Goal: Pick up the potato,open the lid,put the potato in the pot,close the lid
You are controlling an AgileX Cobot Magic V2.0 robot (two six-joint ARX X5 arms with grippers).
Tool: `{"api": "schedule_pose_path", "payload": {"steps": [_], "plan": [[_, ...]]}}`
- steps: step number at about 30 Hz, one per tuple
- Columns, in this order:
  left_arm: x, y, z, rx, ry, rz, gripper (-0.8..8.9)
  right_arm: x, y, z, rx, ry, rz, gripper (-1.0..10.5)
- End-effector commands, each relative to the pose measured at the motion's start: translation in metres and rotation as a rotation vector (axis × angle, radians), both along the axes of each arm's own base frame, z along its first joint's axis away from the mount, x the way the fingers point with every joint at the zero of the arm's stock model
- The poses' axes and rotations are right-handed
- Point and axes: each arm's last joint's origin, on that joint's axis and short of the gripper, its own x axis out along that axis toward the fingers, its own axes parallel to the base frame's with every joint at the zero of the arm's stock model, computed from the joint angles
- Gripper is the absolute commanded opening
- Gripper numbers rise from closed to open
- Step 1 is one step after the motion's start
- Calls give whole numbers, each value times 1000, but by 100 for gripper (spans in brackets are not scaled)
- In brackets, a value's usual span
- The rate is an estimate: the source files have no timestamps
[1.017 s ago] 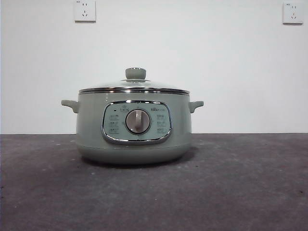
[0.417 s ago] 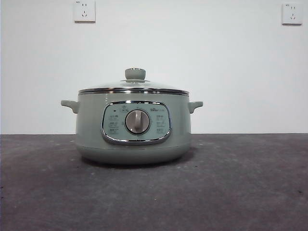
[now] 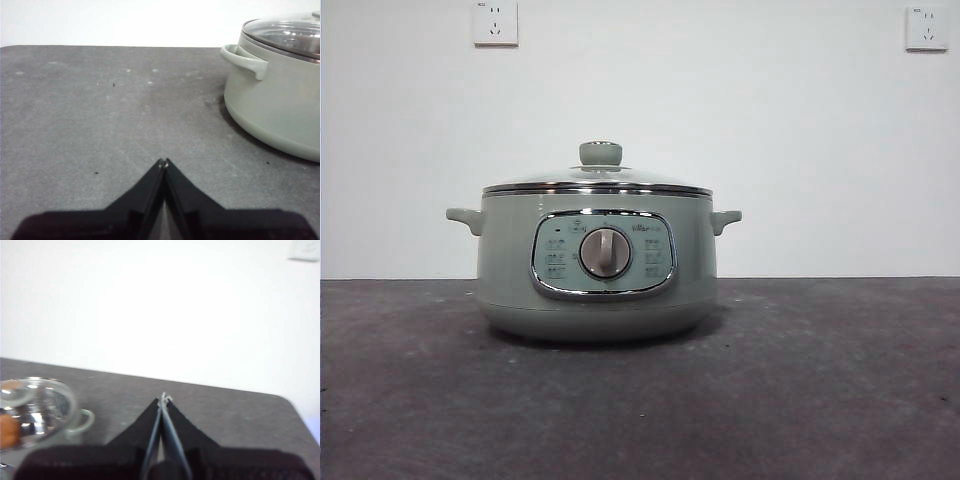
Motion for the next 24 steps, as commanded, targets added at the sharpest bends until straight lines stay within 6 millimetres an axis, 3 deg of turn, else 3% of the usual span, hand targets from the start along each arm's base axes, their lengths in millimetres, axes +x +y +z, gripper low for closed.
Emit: {"api": "schedule_pose_path", "payload": {"steps": [1,5,11,17,24], "plan": [[0,0,-3,12,5,4,-2,3,-3,-61,-9,38,-38,-1],[0,0,-3,12,5,4,-2,7,-5,-123,2,67,-47,-1],[0,0,-3,12,5,4,-2,19,-6,-183,4,150,-59,-1],[0,0,-3,12,5,4,-2,23,-6,-209,5,198,-60,-1],[0,0,-3,12,5,4,-2,25,-6,-217,1,207,-61,-1]]}}
